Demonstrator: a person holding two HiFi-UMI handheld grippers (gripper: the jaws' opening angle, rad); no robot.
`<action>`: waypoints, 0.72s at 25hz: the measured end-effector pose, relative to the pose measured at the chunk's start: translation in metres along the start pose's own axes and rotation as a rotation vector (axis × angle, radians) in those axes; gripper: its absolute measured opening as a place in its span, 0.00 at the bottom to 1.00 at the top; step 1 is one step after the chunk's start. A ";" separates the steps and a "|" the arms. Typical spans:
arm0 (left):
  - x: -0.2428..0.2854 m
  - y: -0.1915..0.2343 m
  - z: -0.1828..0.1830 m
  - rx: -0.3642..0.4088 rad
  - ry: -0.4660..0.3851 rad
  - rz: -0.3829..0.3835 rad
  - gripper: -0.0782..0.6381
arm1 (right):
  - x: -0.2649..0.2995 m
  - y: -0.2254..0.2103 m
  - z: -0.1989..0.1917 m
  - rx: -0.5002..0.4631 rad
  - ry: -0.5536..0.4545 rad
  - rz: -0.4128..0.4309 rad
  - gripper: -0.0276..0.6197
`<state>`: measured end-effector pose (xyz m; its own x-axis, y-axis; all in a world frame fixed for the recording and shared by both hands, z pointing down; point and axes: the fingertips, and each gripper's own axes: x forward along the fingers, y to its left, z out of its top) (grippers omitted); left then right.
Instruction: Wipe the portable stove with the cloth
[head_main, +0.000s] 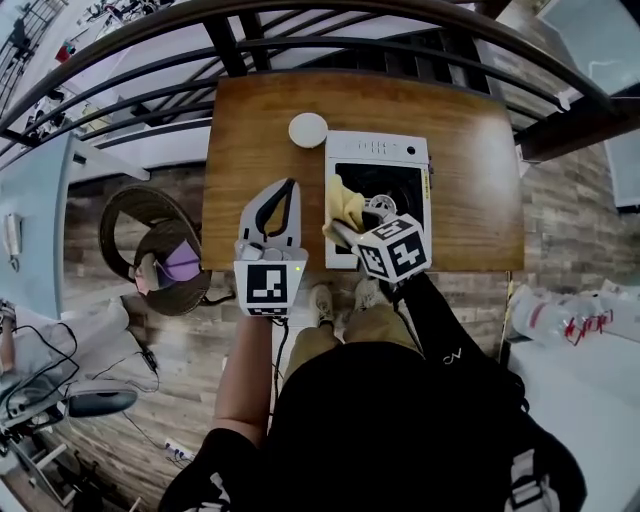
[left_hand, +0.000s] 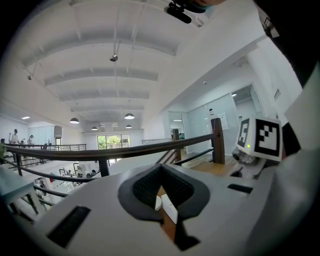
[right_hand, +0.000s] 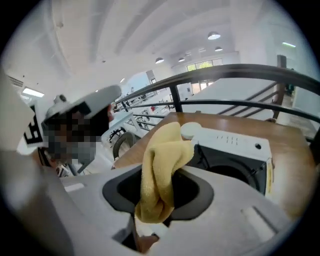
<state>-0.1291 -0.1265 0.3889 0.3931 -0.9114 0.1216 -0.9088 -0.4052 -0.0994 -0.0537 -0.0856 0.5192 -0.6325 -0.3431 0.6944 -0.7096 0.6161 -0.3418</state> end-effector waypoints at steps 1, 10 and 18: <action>0.003 0.001 -0.001 0.002 0.006 0.008 0.12 | 0.001 -0.011 0.012 -0.001 -0.009 -0.011 0.23; 0.023 0.002 -0.006 0.022 0.046 0.086 0.12 | 0.031 -0.085 0.032 0.001 0.091 -0.079 0.23; 0.055 -0.028 0.000 0.036 0.030 0.029 0.12 | -0.016 -0.166 -0.009 0.091 0.112 -0.231 0.23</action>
<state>-0.0820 -0.1654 0.3988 0.3617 -0.9205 0.1480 -0.9138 -0.3815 -0.1391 0.0768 -0.1762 0.5704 -0.4160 -0.3837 0.8245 -0.8594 0.4623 -0.2185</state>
